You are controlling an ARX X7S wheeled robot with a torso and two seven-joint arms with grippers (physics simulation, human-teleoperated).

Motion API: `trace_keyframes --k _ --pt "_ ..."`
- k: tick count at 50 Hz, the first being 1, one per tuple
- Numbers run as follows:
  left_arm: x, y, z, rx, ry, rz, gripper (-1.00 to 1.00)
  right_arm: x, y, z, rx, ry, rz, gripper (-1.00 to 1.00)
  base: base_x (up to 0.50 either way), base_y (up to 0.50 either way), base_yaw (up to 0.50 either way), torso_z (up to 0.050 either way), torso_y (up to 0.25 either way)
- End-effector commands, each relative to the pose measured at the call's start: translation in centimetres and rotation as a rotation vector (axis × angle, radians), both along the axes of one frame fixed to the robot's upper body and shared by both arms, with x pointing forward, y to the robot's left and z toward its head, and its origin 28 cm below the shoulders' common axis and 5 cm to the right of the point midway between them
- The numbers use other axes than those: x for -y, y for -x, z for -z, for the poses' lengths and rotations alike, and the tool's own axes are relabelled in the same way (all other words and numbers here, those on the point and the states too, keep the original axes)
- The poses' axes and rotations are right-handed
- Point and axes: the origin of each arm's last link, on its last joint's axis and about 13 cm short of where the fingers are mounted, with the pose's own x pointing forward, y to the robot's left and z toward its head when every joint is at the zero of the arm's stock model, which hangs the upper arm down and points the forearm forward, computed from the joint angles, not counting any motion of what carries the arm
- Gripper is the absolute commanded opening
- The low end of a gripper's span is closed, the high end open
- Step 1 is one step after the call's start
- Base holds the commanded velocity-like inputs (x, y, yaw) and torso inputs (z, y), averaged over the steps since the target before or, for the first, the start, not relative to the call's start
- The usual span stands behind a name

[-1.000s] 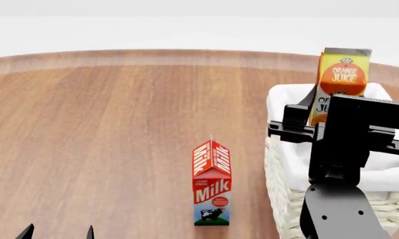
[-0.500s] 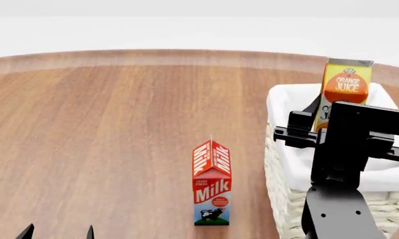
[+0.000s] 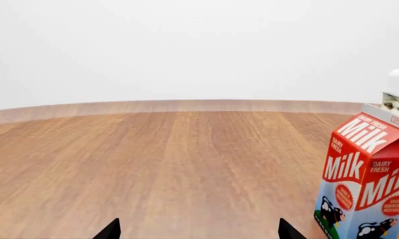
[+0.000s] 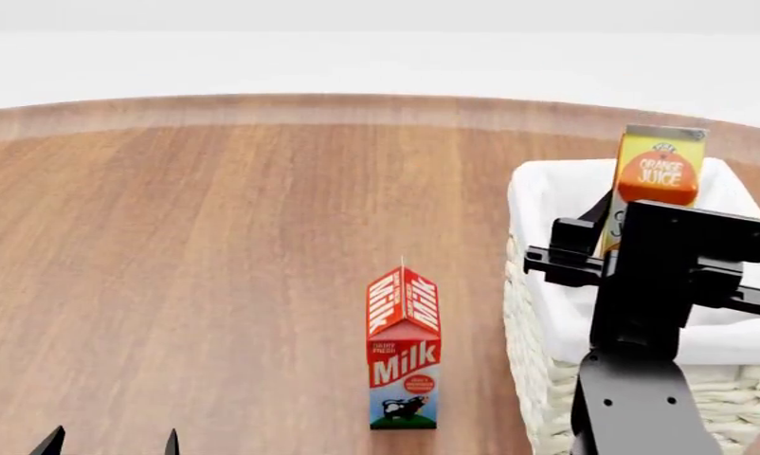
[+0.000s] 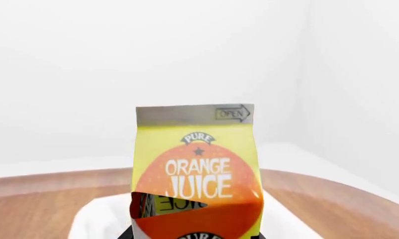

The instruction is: Pick up the orange juice, and put it in the basket.

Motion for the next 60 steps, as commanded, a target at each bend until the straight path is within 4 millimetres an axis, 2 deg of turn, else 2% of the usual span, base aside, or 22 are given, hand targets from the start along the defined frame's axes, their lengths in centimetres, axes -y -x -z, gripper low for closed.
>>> trace_keyframes --k 1,15,42,43,60 --pt "0.0 0.0 0.0 0.000 0.000 0.000 1.00 -0.2 -0.9 -0.1 0.010 0.048 -0.003 -1.00 0.00 0.00 0.00 0.000 0.000" --pt "0.0 0.0 0.0 0.000 0.000 0.000 1.00 0.0 -1.3 0.5 -0.001 0.050 0.007 -1.00 0.00 0.00 0.00 0.000 0.001" --pt "0.0 0.0 0.0 0.000 0.000 0.000 1.00 0.3 -2.2 0.5 -0.011 0.066 0.029 -1.00 0.00 0.00 0.00 0.000 0.001" --pt "0.0 0.0 0.0 0.000 0.000 0.000 1.00 0.3 -2.2 0.6 -0.014 0.062 0.030 1.00 0.00 0.00 0.00 0.000 0.000" --pt "0.0 0.0 0.0 0.000 0.000 0.000 1.00 0.0 -2.1 0.7 -0.013 0.076 0.014 1.00 0.00 0.00 0.00 0.000 0.001"
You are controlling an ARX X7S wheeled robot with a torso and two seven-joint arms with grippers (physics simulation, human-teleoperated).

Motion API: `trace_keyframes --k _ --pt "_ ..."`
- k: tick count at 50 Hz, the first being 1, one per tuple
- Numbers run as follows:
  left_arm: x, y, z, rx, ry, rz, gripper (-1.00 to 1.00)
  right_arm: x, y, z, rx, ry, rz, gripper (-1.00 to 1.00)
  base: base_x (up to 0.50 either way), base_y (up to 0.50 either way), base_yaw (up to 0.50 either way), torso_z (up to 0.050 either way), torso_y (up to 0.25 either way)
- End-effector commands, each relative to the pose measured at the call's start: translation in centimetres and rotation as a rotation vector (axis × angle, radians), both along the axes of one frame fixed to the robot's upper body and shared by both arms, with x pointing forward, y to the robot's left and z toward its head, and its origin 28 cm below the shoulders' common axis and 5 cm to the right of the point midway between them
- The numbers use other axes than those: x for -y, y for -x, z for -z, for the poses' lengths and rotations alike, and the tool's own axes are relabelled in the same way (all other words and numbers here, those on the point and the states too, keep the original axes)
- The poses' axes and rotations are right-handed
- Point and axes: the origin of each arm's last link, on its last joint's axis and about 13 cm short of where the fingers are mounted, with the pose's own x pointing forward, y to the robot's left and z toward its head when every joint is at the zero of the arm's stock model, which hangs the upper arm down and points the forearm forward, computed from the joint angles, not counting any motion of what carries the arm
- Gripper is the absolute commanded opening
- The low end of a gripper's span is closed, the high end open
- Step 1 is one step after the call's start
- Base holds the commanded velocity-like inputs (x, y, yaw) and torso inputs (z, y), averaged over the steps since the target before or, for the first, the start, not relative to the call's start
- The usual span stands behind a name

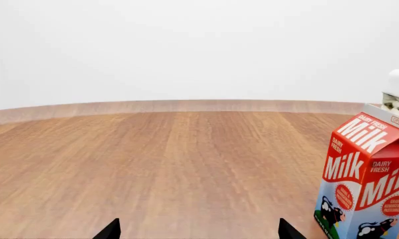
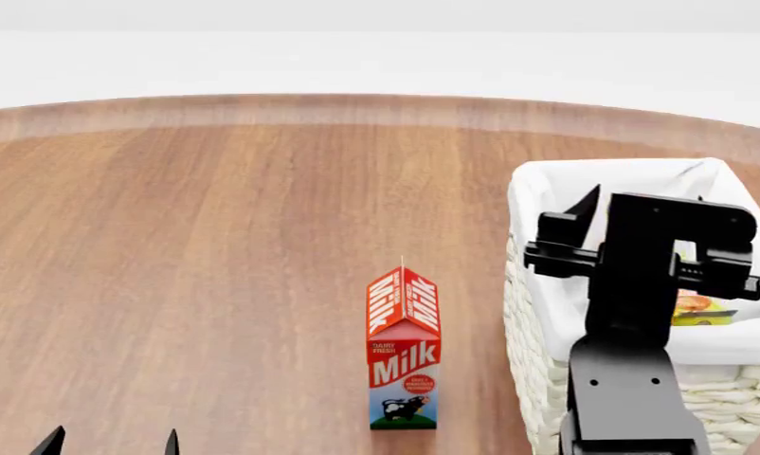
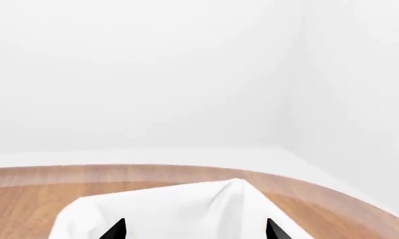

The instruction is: Pick up the orange juice, and put it in the basket.

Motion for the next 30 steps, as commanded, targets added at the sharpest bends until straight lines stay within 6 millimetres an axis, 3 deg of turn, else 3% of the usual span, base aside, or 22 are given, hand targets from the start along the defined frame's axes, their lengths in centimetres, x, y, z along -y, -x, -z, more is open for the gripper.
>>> trace_keyframes --k 1,9,30 --pt "0.0 0.0 0.0 0.000 0.000 0.000 1.00 -0.2 -0.2 -0.1 0.006 0.018 -0.012 1.00 0.00 0.00 0.00 0.000 0.000" --pt "0.0 0.0 0.0 0.000 0.000 0.000 1.00 -0.5 0.0 -0.7 0.021 0.015 -0.028 1.00 0.00 0.00 0.00 0.000 0.000" --pt "0.0 0.0 0.0 0.000 0.000 0.000 1.00 -1.1 5.3 -3.9 0.172 0.001 -0.161 1.00 0.00 0.00 0.00 0.000 0.000"
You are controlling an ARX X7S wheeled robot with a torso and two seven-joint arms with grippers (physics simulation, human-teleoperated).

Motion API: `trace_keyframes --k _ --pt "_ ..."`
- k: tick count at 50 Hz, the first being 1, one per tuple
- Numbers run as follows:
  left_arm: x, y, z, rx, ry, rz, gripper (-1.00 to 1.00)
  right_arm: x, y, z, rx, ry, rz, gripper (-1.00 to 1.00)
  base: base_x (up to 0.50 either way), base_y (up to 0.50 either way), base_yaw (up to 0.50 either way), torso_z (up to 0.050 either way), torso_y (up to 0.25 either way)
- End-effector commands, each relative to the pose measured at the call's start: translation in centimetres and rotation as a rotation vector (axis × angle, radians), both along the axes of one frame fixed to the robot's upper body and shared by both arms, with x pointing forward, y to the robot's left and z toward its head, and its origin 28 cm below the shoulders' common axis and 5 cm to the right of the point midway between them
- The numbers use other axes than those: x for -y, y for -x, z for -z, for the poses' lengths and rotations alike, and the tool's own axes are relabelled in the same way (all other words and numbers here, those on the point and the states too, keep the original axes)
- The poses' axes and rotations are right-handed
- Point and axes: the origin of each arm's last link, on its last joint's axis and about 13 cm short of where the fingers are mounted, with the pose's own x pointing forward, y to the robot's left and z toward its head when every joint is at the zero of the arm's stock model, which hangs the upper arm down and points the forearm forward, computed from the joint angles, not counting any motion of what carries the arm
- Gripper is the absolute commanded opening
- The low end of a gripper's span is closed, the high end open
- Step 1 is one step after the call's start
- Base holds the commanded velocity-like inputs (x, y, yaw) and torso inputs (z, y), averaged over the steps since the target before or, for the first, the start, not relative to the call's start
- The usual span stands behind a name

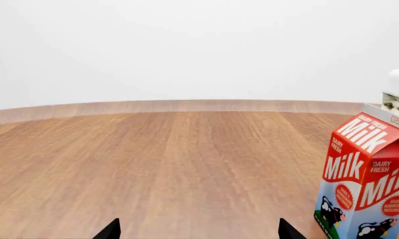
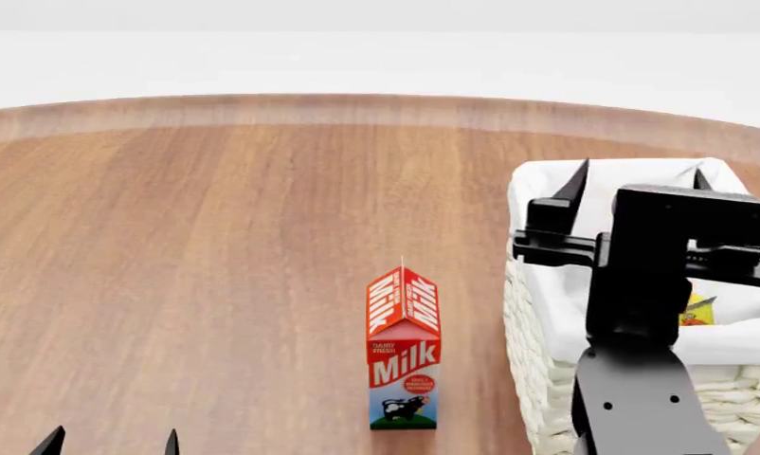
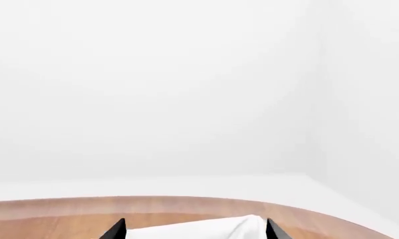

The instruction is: Pick up the orange juice, and put it in the basket.

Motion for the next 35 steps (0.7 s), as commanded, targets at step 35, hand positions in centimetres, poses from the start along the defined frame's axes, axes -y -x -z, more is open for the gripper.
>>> trace_keyframes --k 35 --pt "0.0 0.0 0.0 0.000 0.000 0.000 1.00 -2.0 9.2 -3.7 0.216 0.003 -0.223 1.00 0.00 0.00 0.00 0.000 0.000"
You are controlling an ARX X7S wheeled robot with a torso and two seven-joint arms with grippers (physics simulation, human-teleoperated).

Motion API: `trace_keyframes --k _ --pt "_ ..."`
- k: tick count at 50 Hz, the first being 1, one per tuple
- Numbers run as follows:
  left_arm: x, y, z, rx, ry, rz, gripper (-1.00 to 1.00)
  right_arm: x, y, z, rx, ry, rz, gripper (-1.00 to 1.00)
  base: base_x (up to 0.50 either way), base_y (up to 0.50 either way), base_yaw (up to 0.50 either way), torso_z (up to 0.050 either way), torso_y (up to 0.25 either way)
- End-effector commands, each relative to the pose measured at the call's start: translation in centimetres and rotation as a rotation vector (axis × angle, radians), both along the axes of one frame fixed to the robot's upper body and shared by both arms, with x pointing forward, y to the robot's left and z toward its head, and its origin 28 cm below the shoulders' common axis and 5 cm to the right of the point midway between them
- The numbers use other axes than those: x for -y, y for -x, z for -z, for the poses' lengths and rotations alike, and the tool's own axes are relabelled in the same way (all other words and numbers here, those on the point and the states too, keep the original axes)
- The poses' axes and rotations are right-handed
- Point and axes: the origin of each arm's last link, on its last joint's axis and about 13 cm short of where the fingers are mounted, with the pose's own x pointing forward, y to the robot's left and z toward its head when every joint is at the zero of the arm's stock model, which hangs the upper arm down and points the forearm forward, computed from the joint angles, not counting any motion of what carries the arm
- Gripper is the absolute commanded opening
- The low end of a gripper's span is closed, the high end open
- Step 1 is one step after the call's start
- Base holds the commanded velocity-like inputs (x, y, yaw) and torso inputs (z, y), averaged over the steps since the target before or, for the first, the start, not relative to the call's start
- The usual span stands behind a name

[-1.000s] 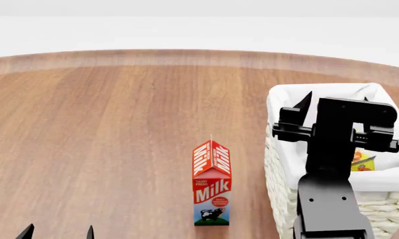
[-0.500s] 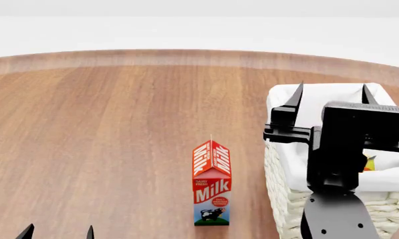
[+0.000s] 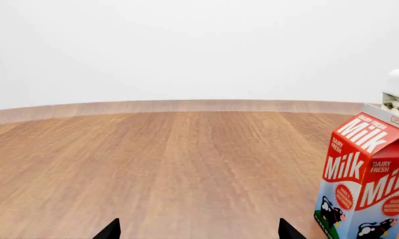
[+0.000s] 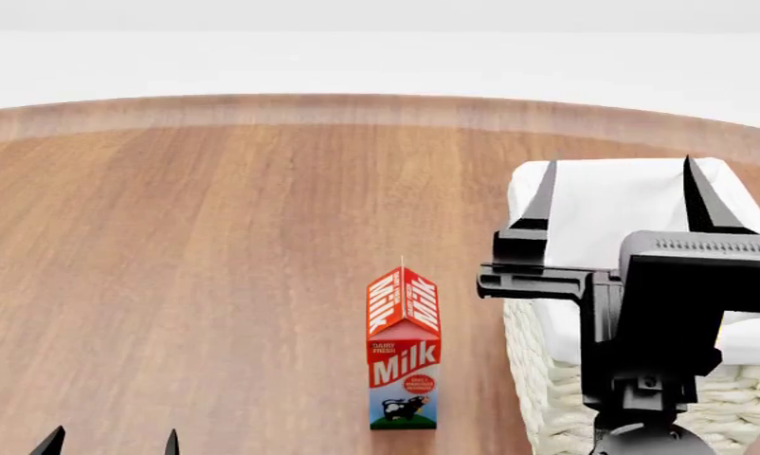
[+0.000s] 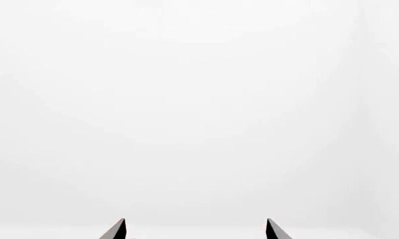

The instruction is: Pick up the orange juice, and put it in the basket.

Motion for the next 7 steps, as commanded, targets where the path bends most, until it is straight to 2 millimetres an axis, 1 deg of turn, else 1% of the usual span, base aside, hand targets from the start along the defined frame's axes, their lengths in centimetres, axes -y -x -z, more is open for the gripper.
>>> trace_keyframes --k 1,7 --pt "0.00 0.00 0.00 0.000 0.000 0.000 1.00 -0.54 1.97 -0.57 0.032 0.001 -0.051 1.00 0.00 0.00 0.00 0.000 0.000" --pt "0.00 0.00 0.00 0.000 0.000 0.000 1.00 -0.71 2.65 -0.65 0.042 0.001 -0.066 1.00 0.00 0.00 0.00 0.000 0.000"
